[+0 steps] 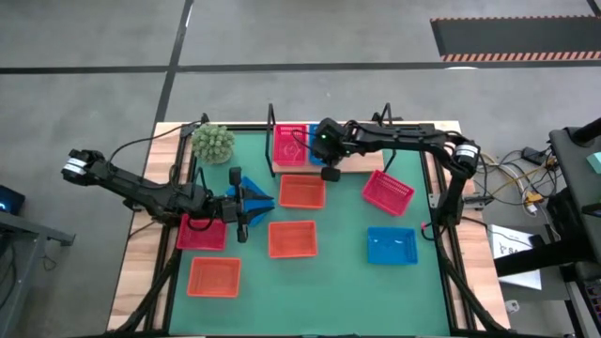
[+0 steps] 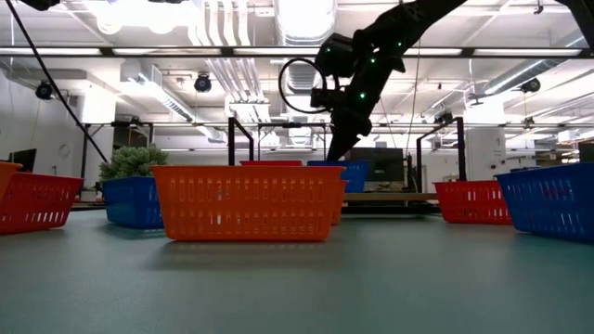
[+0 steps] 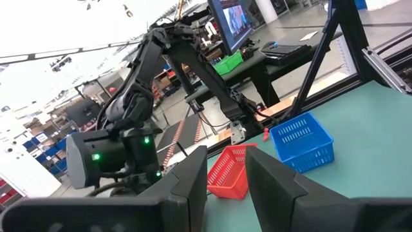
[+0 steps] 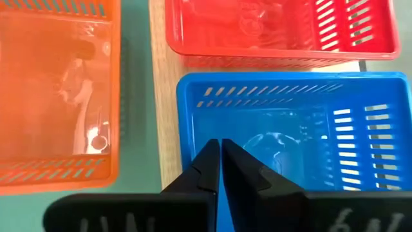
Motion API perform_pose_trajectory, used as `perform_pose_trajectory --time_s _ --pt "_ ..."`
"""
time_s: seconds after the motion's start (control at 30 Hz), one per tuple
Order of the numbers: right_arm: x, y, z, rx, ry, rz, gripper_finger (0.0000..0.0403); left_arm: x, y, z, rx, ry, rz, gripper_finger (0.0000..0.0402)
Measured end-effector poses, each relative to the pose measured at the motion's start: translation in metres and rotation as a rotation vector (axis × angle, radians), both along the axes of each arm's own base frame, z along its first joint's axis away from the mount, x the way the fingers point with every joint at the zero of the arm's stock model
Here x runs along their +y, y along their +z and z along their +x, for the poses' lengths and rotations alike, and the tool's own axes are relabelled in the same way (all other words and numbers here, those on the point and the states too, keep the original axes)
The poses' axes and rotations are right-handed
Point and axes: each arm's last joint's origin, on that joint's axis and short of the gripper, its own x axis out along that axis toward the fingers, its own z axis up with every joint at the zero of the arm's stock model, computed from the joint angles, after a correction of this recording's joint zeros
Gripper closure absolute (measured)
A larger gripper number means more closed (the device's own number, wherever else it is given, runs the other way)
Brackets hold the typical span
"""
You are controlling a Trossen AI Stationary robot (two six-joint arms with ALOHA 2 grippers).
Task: Stack baskets on shelf by color
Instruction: Put the center blue bin on the shelf, then put the top right orange bin on the shelf
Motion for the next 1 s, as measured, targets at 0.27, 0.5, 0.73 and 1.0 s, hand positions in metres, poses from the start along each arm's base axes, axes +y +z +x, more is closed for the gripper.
perform_pose_trajectory --time_s 0.27,0.5,0.73,1.0 --pt "0.004 0.005 -0.001 0.007 -0.003 -0.001 0.0394 0.000 0.000 0.000 0.000 0.000 0.000 0.0311" --pt "0.024 0.030 0.000 0.018 -0.003 0.034 0.0394 0.000 0.000 0.000 0.000 0.000 0.000 0.0311" --pt "0.076 0.054 -0.008 0.011 0.071 0.069 0.0394 0.000 0.000 0.000 -0.001 0.000 0.000 0.0311" --pt "0.153 0.059 -0.015 -0.042 0.191 0.121 0.0394 0.000 0.001 0.000 -0.014 0.000 -0.007 0.0311"
